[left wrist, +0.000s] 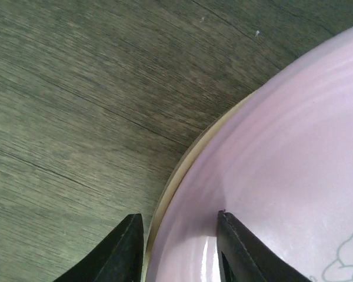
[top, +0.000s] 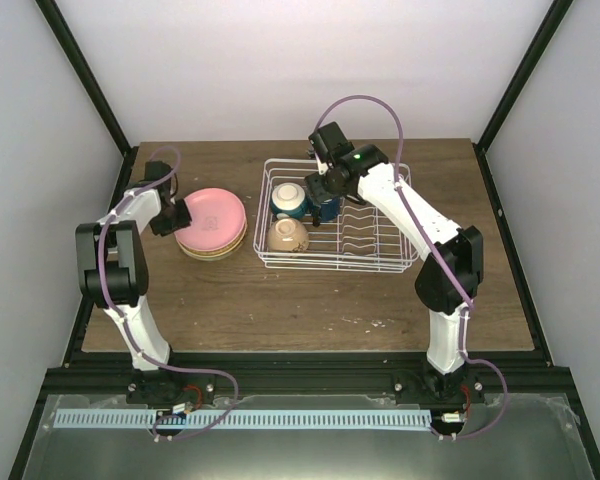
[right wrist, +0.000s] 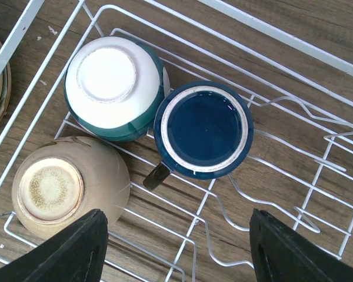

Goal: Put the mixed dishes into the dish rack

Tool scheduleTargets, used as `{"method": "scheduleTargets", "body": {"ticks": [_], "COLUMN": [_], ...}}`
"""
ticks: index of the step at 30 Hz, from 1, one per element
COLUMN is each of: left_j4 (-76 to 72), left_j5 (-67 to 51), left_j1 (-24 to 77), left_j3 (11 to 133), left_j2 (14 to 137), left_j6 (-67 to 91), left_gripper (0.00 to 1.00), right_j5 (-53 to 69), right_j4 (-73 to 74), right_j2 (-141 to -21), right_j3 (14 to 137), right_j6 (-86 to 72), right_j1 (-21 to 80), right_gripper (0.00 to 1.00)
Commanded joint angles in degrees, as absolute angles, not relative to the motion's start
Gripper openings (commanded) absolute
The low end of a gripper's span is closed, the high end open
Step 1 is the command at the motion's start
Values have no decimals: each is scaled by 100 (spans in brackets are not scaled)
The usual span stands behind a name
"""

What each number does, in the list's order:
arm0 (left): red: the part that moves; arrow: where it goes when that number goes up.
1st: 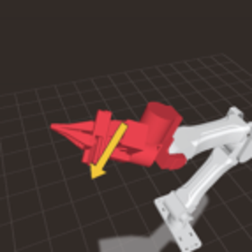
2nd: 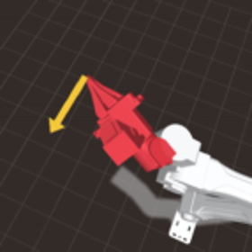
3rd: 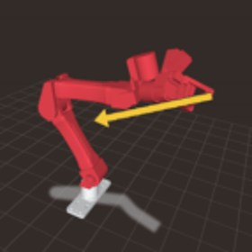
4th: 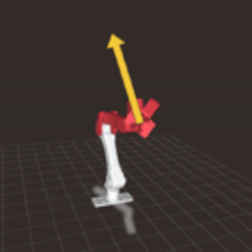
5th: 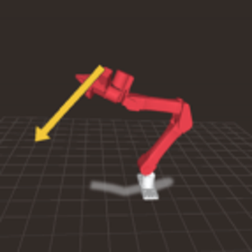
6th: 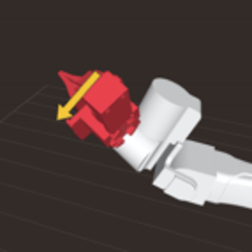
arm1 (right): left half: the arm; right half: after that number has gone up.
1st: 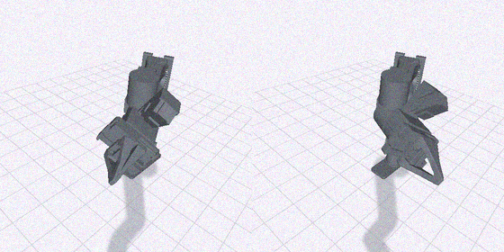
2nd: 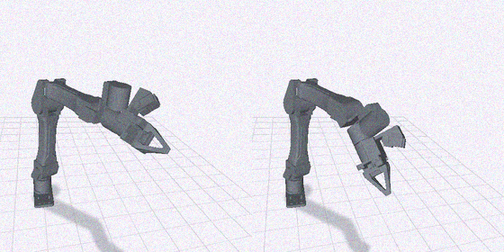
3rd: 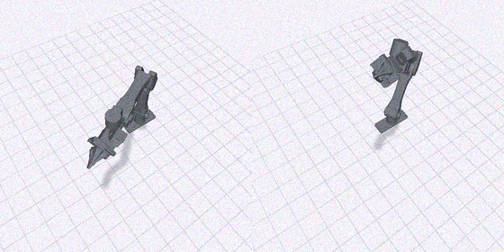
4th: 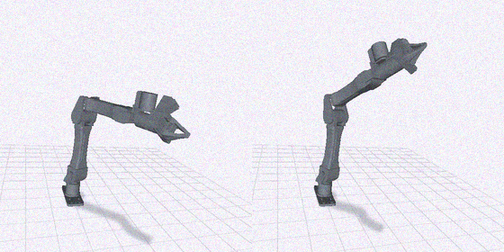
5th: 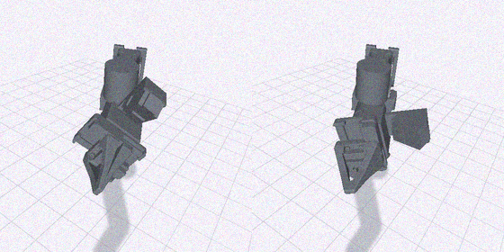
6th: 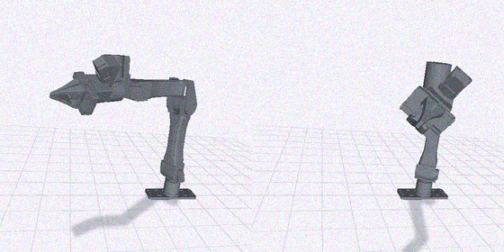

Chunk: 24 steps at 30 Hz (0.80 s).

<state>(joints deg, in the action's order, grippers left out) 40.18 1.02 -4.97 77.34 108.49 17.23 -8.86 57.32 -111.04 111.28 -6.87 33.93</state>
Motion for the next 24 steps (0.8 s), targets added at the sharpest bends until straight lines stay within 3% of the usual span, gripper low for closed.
{"method": "scheduleTargets", "body": {"ticks": [1, 11, 24], "left_j4": [3954, 4114, 4490], "left_j5": [119, 276, 585], "left_j1": [-488, -501, -660], "left_j3": [7809, 7828, 7781], "left_j2": [10826, 10607, 10139], "left_j6": [1700, 1607, 1422], "left_gripper": [32, 0, 0], "right_j5": [-968, -949, -861], "right_j4": [5702, 5708, 5775], "right_j2": [-11142, -11286, -11503], "right_j3": [11341, 11466, 11847], "right_j6": [-655, -595, -428], "right_j1": [3407, 3406, 3400], "right_gripper": [67, 67, 68]}}
